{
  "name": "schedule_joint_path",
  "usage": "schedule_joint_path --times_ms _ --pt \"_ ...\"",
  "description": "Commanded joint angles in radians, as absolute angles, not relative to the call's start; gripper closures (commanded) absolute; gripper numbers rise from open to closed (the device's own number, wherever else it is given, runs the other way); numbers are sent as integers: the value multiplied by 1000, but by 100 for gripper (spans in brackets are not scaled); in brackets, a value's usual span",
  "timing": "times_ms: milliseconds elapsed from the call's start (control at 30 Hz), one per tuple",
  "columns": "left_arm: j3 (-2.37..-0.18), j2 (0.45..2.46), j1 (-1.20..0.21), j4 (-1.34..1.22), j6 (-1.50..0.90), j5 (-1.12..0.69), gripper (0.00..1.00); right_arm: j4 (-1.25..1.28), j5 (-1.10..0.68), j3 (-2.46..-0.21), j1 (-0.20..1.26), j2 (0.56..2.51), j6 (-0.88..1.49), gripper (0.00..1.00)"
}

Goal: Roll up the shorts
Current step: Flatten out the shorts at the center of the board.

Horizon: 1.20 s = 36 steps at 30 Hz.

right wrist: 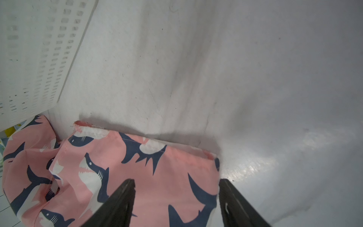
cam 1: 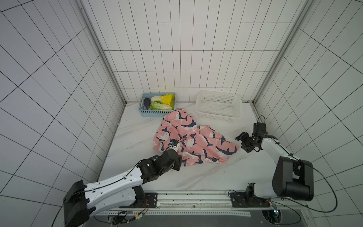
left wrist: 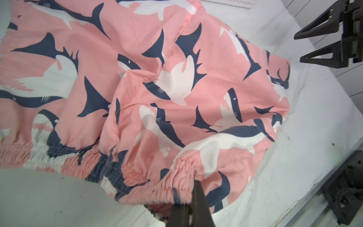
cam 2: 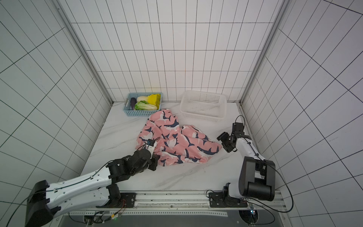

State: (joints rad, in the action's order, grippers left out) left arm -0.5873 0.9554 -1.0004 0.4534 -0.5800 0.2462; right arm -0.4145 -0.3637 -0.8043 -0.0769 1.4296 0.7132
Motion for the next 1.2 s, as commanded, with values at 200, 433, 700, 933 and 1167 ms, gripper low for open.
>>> schedule_joint_path --times_ms 200,433,700,933,1167 --pt "-670 1014 -1002 553 -607 352 100 -461 -365 -729 -60 1315 712 24" --pt "-653 979 -1002 515 -606 381 100 -438 -412 -659 -50 1319 733 28" --pt "-669 935 -1002 519 -589 409 100 -372 -453 -601 -42 1335 747 28" --pt "-693 902 -1002 538 -582 440 100 -271 -498 -615 -4 1413 791 56" --pt "-853 900 -894 624 -517 417 100 -331 -538 -789 0 1352 818 100"
